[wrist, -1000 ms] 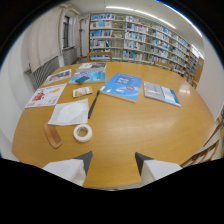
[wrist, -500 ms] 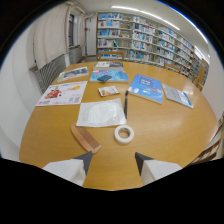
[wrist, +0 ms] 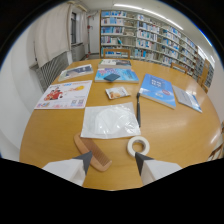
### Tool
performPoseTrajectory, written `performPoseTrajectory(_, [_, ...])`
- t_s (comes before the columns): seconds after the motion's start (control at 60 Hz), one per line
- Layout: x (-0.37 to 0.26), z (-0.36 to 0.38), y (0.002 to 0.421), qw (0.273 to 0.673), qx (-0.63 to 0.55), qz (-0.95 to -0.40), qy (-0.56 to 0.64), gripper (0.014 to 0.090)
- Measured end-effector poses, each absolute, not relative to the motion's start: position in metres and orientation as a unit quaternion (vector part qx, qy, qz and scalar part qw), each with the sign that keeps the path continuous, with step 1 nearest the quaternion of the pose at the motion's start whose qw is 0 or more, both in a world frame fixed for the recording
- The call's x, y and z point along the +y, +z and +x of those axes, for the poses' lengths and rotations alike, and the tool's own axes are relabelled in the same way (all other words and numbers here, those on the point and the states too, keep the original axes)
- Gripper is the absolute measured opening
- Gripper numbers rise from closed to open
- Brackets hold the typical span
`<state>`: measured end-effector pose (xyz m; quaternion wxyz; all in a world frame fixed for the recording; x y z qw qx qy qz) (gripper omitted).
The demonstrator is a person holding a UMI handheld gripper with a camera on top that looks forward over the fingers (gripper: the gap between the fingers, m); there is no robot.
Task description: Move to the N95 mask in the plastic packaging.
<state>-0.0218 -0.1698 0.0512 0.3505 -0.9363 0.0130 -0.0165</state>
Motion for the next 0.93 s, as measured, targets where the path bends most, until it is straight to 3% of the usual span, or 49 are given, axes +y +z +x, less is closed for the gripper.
performPoseTrajectory(0.483, [-0.06,-0.012,0.014,0.331,-0.017,-0.944,0.003,0.0839])
performPoseTrajectory(0.933, [-0.043,-0.018,0.011,0.327,-0.021,-0.945,0.008,0.0843])
